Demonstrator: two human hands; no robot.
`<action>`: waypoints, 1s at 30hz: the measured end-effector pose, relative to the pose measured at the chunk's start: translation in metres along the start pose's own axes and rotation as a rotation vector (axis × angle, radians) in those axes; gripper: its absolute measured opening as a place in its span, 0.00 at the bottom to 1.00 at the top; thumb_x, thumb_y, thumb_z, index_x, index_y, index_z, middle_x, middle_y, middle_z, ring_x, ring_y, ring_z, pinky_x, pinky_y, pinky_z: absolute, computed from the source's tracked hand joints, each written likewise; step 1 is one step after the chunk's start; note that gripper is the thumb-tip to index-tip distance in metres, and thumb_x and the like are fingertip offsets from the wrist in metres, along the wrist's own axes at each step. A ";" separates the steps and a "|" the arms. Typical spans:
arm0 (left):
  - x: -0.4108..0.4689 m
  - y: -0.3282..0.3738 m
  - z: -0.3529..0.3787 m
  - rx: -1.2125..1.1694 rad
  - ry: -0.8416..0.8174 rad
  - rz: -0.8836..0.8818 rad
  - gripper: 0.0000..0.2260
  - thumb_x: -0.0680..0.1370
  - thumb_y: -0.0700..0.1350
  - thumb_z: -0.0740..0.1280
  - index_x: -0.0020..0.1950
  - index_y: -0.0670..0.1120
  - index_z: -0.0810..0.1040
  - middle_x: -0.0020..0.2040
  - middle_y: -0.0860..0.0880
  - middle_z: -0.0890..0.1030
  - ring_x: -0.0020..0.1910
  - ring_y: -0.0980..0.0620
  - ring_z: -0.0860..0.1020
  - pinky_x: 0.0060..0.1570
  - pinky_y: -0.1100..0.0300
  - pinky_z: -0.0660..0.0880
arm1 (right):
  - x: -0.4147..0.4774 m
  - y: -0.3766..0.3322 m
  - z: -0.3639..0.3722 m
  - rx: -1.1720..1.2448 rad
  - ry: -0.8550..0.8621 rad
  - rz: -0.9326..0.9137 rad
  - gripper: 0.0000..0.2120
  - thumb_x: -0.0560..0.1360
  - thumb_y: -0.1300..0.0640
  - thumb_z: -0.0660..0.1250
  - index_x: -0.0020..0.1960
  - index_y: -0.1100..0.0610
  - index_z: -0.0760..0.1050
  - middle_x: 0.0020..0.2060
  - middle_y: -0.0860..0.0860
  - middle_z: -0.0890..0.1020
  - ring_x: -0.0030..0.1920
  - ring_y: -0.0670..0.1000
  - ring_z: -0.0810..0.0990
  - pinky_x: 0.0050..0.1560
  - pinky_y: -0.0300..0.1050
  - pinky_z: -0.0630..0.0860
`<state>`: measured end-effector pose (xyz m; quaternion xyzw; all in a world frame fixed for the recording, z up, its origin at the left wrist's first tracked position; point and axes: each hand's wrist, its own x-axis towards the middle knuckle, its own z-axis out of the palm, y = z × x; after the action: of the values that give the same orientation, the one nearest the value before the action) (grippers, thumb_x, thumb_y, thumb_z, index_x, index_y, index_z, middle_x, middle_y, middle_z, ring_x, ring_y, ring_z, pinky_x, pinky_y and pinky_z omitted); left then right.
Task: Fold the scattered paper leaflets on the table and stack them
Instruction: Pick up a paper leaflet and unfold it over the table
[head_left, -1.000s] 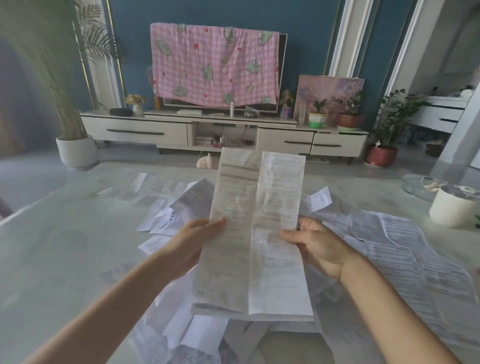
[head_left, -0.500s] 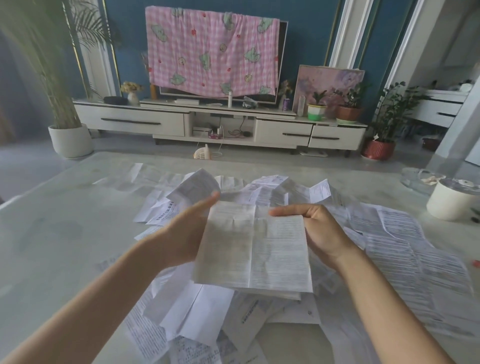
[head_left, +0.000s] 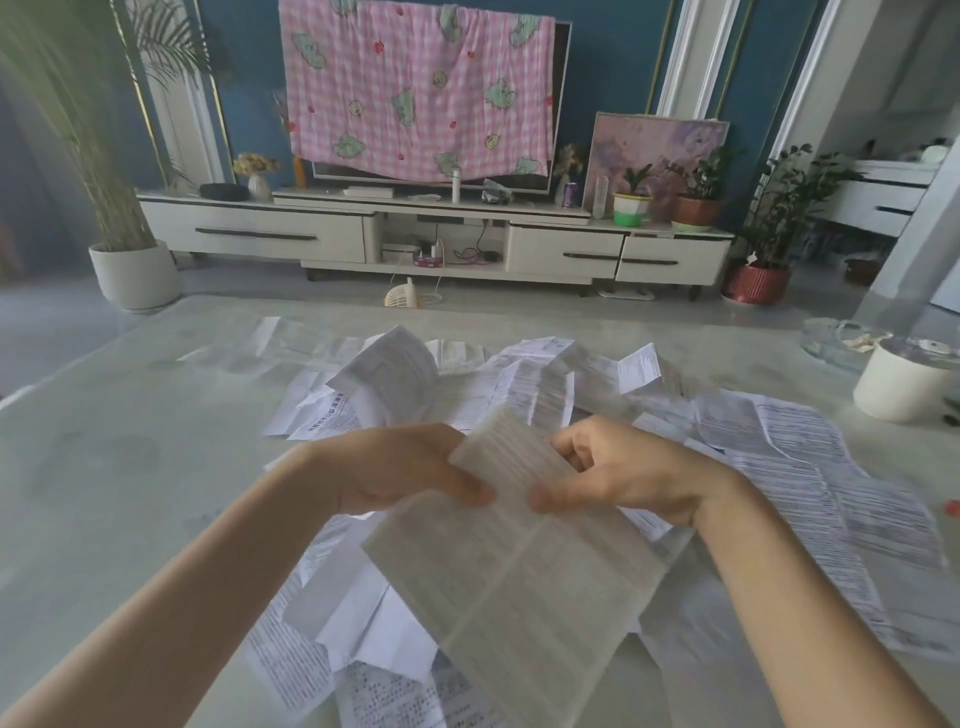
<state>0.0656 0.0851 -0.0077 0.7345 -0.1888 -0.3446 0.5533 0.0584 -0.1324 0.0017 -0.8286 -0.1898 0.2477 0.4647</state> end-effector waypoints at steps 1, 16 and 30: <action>0.002 0.000 0.001 -0.023 0.072 0.003 0.05 0.76 0.42 0.67 0.45 0.42 0.81 0.39 0.48 0.84 0.36 0.54 0.82 0.39 0.61 0.79 | 0.002 0.005 -0.001 0.037 0.037 -0.019 0.13 0.70 0.59 0.72 0.54 0.62 0.79 0.49 0.57 0.84 0.48 0.53 0.83 0.49 0.44 0.79; 0.023 0.001 0.014 -0.472 0.363 0.245 0.07 0.76 0.40 0.63 0.49 0.39 0.79 0.43 0.46 0.85 0.42 0.50 0.83 0.43 0.56 0.81 | 0.009 0.020 0.003 0.716 0.480 -0.083 0.14 0.68 0.57 0.70 0.52 0.60 0.79 0.46 0.56 0.85 0.46 0.54 0.84 0.40 0.45 0.81; 0.016 0.006 -0.003 -0.682 0.259 0.128 0.14 0.75 0.46 0.59 0.46 0.38 0.81 0.41 0.42 0.84 0.37 0.47 0.83 0.36 0.54 0.81 | 0.000 0.030 -0.013 0.703 0.298 0.001 0.15 0.67 0.61 0.68 0.51 0.67 0.78 0.41 0.57 0.85 0.39 0.51 0.84 0.37 0.40 0.80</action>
<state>0.0794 0.0742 -0.0061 0.5322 -0.0371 -0.2563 0.8060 0.0687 -0.1558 -0.0185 -0.6455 -0.0232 0.1749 0.7431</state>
